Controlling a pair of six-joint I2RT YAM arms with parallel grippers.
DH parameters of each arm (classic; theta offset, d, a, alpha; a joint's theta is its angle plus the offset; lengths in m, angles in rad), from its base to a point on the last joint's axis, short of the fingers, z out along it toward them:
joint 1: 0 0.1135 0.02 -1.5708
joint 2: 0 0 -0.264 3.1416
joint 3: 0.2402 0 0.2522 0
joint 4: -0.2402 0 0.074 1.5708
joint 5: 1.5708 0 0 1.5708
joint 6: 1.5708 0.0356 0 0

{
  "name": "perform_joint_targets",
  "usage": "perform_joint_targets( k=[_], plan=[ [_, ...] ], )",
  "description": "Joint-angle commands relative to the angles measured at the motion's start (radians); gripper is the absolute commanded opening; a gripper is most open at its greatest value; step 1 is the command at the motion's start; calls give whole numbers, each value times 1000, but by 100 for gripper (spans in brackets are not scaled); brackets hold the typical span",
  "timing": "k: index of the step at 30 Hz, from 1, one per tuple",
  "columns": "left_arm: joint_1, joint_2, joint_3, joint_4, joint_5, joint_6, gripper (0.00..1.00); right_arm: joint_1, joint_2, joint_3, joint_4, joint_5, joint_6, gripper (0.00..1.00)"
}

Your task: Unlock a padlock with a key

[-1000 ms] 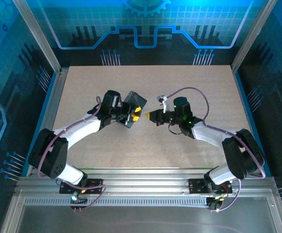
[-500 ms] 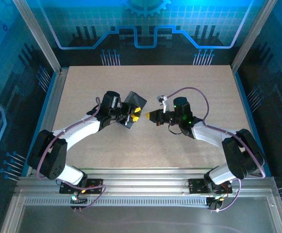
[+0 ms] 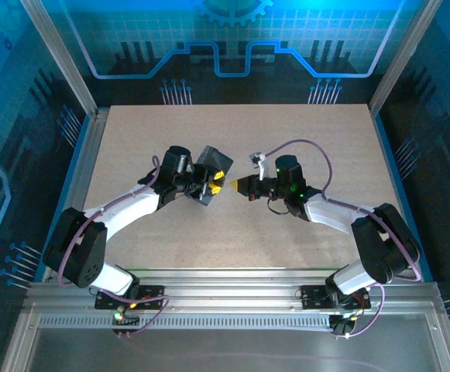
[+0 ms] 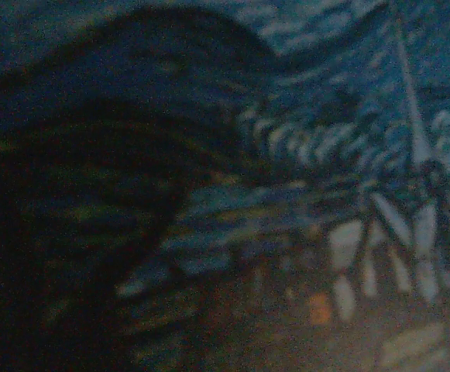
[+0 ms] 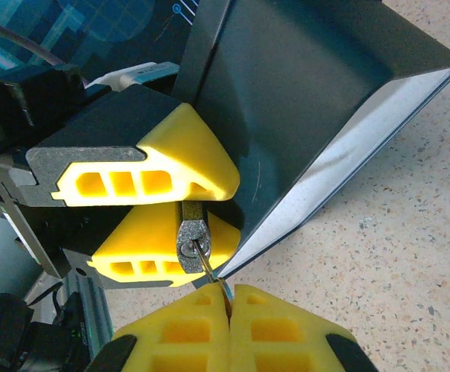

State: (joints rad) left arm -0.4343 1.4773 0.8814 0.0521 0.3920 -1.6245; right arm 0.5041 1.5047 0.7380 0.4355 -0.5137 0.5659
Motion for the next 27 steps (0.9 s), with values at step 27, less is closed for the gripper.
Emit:
perform_joint_targets(
  k=[27],
  plan=[
    [67,-46,-13,39,55,77,0,69,113,15,189,-110,165,0]
  ],
)
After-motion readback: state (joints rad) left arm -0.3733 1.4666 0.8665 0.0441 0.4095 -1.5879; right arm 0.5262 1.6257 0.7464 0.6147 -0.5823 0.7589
